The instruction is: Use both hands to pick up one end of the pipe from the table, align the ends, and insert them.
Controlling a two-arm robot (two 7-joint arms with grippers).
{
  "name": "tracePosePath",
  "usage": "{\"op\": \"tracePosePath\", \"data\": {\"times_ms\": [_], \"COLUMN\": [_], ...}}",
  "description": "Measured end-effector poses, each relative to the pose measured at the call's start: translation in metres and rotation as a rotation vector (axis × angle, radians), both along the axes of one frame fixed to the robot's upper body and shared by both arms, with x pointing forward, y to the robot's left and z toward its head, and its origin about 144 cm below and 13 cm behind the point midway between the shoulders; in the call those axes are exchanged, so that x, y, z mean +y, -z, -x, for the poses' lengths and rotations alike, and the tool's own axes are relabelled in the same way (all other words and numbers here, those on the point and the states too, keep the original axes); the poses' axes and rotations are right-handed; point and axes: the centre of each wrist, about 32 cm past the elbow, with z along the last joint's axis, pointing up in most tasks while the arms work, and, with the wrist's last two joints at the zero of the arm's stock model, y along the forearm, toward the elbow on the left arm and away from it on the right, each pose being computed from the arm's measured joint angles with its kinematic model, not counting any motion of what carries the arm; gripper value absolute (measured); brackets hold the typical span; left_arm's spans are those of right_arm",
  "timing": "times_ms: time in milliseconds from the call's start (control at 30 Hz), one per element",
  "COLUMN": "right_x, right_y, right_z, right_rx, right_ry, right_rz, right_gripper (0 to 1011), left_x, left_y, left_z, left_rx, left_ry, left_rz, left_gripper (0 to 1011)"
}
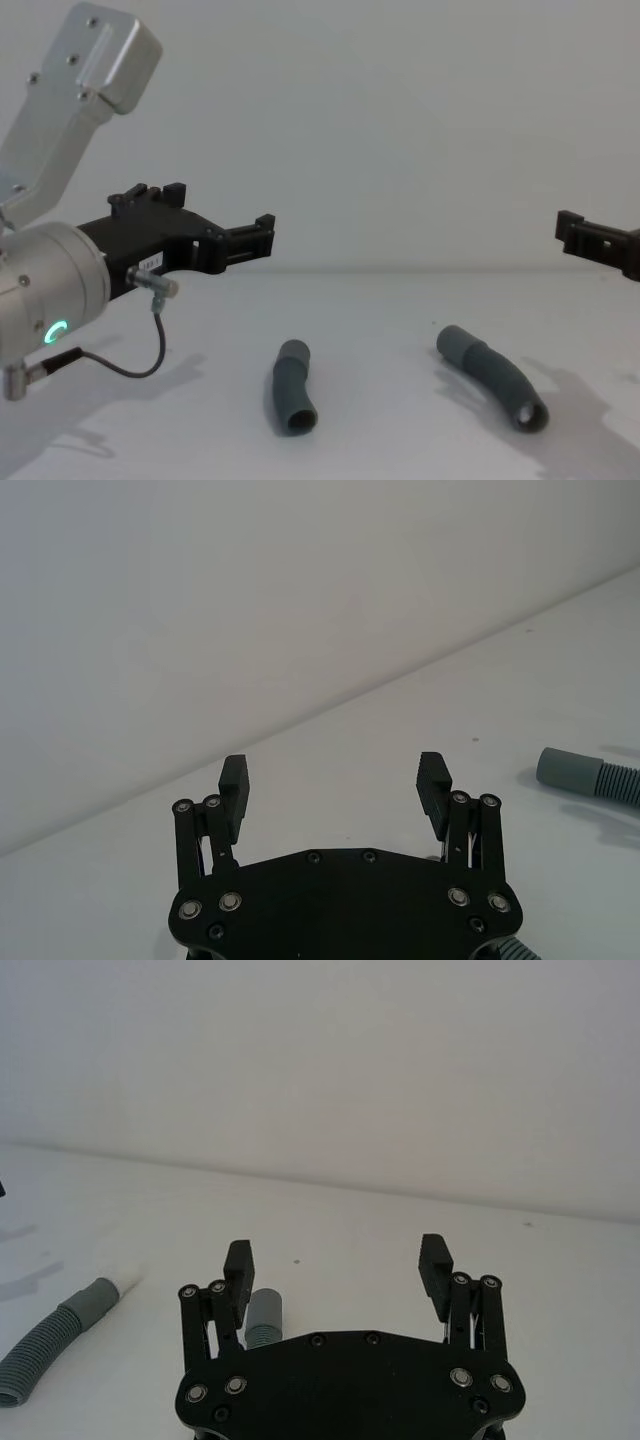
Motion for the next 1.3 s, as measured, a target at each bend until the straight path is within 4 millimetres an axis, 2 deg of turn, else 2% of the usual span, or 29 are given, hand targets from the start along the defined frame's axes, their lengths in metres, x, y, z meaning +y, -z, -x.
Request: {"op": "tracePosePath", "data": {"times_ms": [1300], "right_x": [0.0001], "right_y": [-0.0002], "right_z": [0.0001], "right_rx": [0.001], "right_ry": [-0.002], "right_rz": [0.003], "right_gripper": [1004], "left_x": [0.0], "left_y": [0.0], "left_z": [0.0], "left_rx": [0.0], "left_ry": [0.0], "left_rz": [0.0], "left_gripper": [1001]}}
